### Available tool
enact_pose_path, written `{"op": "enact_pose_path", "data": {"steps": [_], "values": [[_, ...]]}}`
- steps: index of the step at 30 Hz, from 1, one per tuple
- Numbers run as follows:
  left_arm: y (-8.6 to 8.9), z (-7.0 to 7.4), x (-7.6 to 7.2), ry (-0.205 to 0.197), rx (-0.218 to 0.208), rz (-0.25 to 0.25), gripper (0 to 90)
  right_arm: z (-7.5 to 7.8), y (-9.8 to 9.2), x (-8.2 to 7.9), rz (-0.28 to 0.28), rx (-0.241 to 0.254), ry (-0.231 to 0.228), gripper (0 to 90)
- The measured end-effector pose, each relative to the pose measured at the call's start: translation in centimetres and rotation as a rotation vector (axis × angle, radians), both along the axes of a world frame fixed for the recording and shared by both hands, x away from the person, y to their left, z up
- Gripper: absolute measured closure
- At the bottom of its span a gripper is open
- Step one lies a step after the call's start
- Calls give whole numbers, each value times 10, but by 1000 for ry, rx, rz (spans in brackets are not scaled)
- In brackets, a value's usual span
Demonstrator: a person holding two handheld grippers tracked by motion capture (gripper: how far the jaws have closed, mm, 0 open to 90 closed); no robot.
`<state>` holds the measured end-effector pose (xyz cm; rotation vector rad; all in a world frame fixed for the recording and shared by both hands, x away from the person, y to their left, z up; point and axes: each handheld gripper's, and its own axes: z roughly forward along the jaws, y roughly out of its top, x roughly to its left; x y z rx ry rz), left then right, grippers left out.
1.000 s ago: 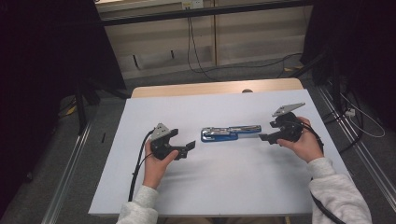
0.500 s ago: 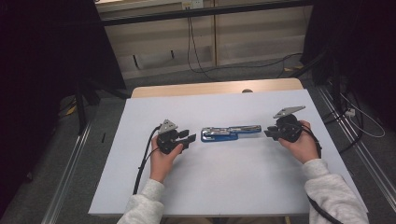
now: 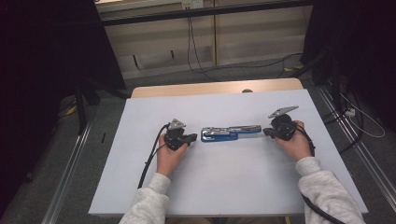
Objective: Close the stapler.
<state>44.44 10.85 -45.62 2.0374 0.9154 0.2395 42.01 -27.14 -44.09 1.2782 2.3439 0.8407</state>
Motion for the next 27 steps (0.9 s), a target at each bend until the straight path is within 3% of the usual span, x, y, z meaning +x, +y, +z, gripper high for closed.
{"op": "enact_pose_path", "data": {"steps": [9,11,21,24,27], "values": [[-13,-5,4,7,47,-36,900,-2,4,1,16,-8,1,900],[-14,-5,4,-11,63,-34,900,-1,4,2,16,-6,-4,900],[-14,-5,5,3,71,-29,900,4,1,1,10,40,-37,900],[-15,-5,5,-3,77,-23,900,2,0,2,9,41,-13,900],[-15,-5,5,-2,77,-23,900,-2,2,2,23,-1,7,900]]}}
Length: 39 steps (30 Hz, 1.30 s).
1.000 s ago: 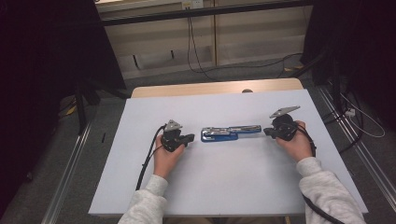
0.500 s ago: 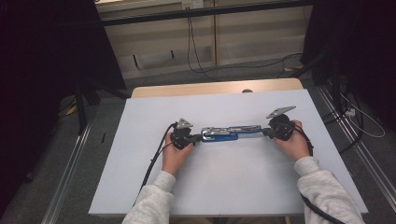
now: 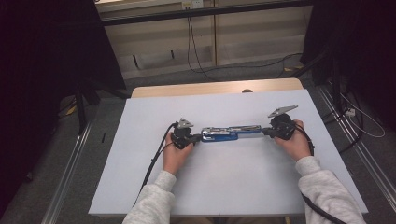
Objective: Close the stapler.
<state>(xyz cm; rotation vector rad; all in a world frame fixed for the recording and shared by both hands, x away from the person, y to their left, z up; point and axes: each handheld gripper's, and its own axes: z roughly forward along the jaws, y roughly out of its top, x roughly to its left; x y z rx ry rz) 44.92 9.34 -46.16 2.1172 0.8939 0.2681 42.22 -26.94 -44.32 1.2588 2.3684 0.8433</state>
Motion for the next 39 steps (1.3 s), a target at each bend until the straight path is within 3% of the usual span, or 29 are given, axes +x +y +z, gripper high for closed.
{"op": "enact_pose_path", "data": {"steps": [1,4,11,15,16,17,19,21,22,23,25,30,32,39], "values": [[0,0,0,-1,-1,0,900,-3,4,0,28,-3,11,900],[0,0,0,-4,1,0,900,-2,10,1,36,-27,5,900],[0,0,0,7,-11,5,895,9,12,-1,46,74,-62,871],[2,0,0,5,-23,28,779,9,15,-1,60,88,-72,818],[6,3,1,17,-35,58,710,8,18,-2,60,83,-73,753],[6,3,1,17,-35,58,655,8,18,-2,60,83,-73,753],[10,6,1,11,-51,58,600,6,20,-2,57,118,-67,630],[14,10,0,4,-69,63,454,5,21,-3,67,145,-62,543],[18,14,-3,-5,-65,51,453,5,22,-3,64,157,-59,495],[18,14,-3,-5,-65,51,423,5,22,-3,64,157,-59,495],[22,18,-6,-11,-88,44,313,5,24,-7,82,187,-51,410],[42,25,-19,0,-124,56,229,8,24,-17,65,220,-48,306],[52,30,-27,-17,-162,63,224,7,26,-22,80,203,-52,283],[64,39,-41,-36,-172,57,174,11,24,-39,95,208,-64,223]]}}
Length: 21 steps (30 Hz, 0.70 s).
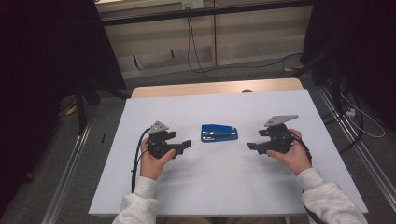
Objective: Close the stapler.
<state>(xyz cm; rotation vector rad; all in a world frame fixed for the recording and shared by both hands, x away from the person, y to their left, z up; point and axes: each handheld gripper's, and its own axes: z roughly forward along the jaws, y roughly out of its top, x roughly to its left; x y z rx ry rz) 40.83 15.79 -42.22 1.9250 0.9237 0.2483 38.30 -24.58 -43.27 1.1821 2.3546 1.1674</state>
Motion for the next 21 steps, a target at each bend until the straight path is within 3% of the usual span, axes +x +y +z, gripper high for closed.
{"op": "enact_pose_path", "data": {"steps": [8,21], "values": [[9,0,-9,1,16,3,142,2,-9,-16,-17,19,1,186],[35,0,-28,-12,15,25,119,1,-17,-38,-8,2,6,164]]}}
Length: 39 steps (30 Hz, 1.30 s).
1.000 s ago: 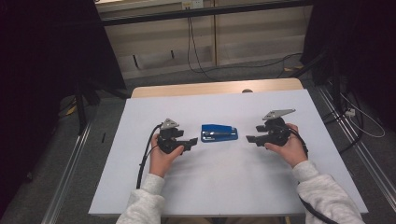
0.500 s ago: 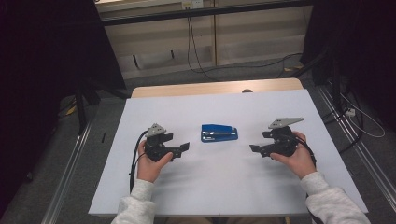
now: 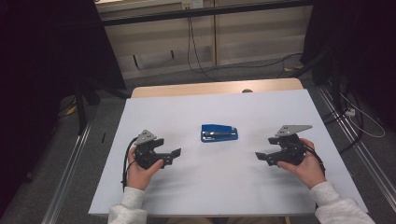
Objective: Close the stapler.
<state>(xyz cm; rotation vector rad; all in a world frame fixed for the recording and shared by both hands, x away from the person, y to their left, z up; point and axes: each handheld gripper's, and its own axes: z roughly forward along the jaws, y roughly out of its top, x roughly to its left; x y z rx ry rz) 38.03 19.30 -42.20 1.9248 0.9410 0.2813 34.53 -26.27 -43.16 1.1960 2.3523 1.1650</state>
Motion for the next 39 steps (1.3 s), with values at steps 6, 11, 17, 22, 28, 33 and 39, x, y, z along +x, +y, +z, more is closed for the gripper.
{"op": "enact_pose_path", "data": {"steps": [6,11,17,22,28,33,39], "values": [[12,0,-7,-5,8,12,107,0,-3,-7,3,-3,3,161],[20,2,-11,-13,-13,30,99,1,-5,-11,3,3,6,156],[33,1,-18,-17,-12,35,89,1,-8,-17,6,1,4,150],[38,0,-21,-13,-19,38,89,2,-11,-21,6,6,6,148],[43,-1,-28,-17,-17,37,87,0,-14,-25,9,6,12,146],[46,-3,-31,-15,-6,22,85,0,-15,-29,13,6,12,145],[49,-2,-37,-21,-6,24,81,1,-17,-32,11,11,10,145]]}}
